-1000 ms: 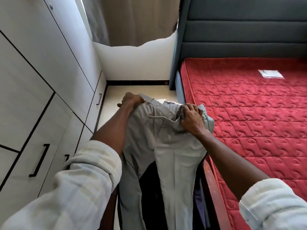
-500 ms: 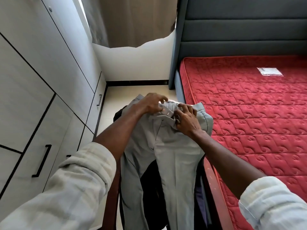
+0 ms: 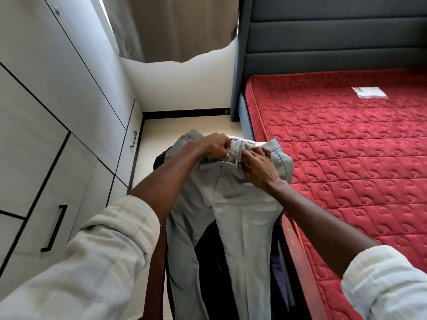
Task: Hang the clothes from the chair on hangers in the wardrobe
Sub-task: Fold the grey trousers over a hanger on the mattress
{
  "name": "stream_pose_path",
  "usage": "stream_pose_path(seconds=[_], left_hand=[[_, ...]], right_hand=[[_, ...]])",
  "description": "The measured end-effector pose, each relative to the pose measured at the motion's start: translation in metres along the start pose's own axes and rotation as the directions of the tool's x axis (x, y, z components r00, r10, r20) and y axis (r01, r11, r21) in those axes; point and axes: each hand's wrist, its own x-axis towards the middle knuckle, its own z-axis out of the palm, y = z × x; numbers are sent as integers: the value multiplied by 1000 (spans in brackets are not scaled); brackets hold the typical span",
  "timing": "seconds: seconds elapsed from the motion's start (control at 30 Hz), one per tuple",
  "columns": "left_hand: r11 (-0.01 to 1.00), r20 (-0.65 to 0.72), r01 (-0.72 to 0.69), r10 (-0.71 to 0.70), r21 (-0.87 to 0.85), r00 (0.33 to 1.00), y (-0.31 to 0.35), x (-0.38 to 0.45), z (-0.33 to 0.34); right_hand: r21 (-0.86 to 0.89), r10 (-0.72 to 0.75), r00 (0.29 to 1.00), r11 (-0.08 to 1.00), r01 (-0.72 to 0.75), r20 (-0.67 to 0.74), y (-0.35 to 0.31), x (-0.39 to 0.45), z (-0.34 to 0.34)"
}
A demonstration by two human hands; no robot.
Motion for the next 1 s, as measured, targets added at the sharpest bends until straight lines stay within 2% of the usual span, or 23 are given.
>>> stream_pose_path(seconds=[0.23,0.43,0.57,0.63,0.73,0.8,0.93,0.97,1.0], left_hand=[[991,-66,55,-63,-124,996,-3,-2,10],[971,81,85,-68,-223,994,-4,-10,6],[962,-39,99,-113,-256,993,-1,-19,11],[947,-89,109,-142,-304,986,-2,-21,17],[909,-123,124,-187,-399,975,-3,-24,23],[895,-132,117,-191,-431,973,-3,-27,22],[873,-137,88,-174,-481,975,-5,-32,21],[884,-203,63,-176,-464,963,-6,-32,22],[916,-341,40,-188,-398,921,-8,-32,24]], right_hand=[[-19,-11,998,1000,12,54,2,-3,2],[54,-25,999,998,27,-33,-8,-5,4],[96,11,997,995,-4,-76,-13,-7,3],[109,23,999,994,-18,-49,-15,-10,0],[74,-26,999,997,25,20,-16,-18,1],[49,-61,998,997,61,1,-15,-21,5],[159,9,1000,987,-8,-6,-20,-20,-1],[140,17,1000,990,-18,8,-20,-19,-4],[87,35,999,996,-37,25,-19,-19,-6]])
